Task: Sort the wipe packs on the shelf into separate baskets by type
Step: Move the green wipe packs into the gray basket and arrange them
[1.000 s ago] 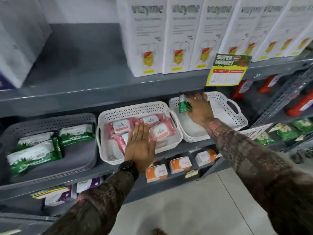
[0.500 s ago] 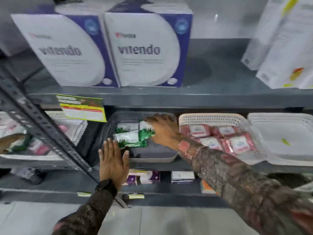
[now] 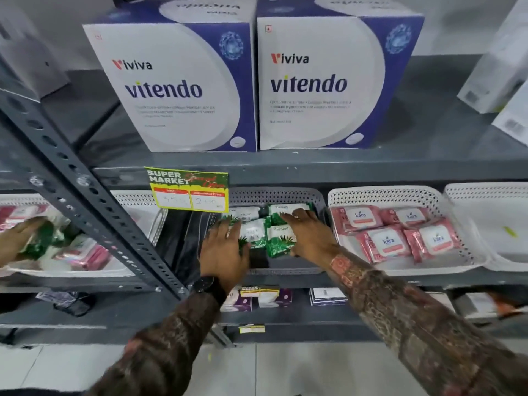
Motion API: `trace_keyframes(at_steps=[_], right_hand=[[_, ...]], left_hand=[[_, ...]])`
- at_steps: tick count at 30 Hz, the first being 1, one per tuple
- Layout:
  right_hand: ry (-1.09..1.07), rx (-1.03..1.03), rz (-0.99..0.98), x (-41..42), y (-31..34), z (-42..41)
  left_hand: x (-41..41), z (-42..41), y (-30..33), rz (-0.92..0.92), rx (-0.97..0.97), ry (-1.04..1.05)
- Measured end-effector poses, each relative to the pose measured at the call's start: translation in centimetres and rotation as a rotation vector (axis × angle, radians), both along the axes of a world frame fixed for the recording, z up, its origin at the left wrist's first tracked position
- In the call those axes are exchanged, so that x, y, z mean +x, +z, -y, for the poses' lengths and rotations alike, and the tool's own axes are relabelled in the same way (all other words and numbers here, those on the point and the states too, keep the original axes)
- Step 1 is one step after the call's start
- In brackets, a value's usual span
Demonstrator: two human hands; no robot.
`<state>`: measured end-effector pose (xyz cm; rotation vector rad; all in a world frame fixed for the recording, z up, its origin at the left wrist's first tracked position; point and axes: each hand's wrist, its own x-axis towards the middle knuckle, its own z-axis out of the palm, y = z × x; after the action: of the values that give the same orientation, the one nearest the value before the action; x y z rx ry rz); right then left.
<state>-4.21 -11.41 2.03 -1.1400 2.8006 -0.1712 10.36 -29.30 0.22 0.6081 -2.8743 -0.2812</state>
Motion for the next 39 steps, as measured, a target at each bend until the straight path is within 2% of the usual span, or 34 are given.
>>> trace_keyframes(at_steps=[4,8,13,16,18,24,26,29,30,34,36,39], right_hand=[[0.050,0.022,0.026,0.5,-0.3,-0.2],[0.038,0.015,0.029,0.3,0.1,-0.1],[-0.045,-0.031,0.133,-0.1,0.3,-0.8],[-0.047,0.002,0.141,0.0,-0.3,-0.5],[-0.044,0.039,0.136,0.5,-0.9,-0.1],[-0.050,0.069,0.197,0.8,-2.0,-0.5],[-0.061,-0.041,0.252,0.5,-1.9,-0.6],[-0.056,-0.174,0.126,-0.9,-1.9,0.8],[-0.055,-0.156,0.128,-1.5,-2.0,1.5],[-0.031,0.043,0.294,-3.3,-3.3,3.2],[-0.022,0.086,0.288,-2.7,-4.3,3.0],[-0.025,0.032,0.205,-1.9,-5.0,3.0]], left_hand=[[-2.4,1.0,1.2,0.280,-0.157,-0.104],[-3.0,1.9,0.8,0.312,-0.258,-0.166],[-2.8,3.5,2.0,0.270,-0.067,-0.227],[-2.5,4.2,2.4,0.383,0.038,-0.211],[-2.2,4.1,2.4,0.441,0.040,-0.204],[-0.7,3.6,1.9,0.392,0.018,-0.215],[-0.6,3.7,1.8,0.300,0.037,-0.180],[-2.7,3.7,1.9,0.087,0.137,-0.134],[-3.9,3.7,1.7,0.101,0.147,-0.136],[-7.0,3.7,-0.3,0.449,0.127,-0.173],[-6.8,3.9,-1.6,0.461,0.096,-0.192],[-6.0,4.0,-3.2,0.341,0.031,-0.188]])
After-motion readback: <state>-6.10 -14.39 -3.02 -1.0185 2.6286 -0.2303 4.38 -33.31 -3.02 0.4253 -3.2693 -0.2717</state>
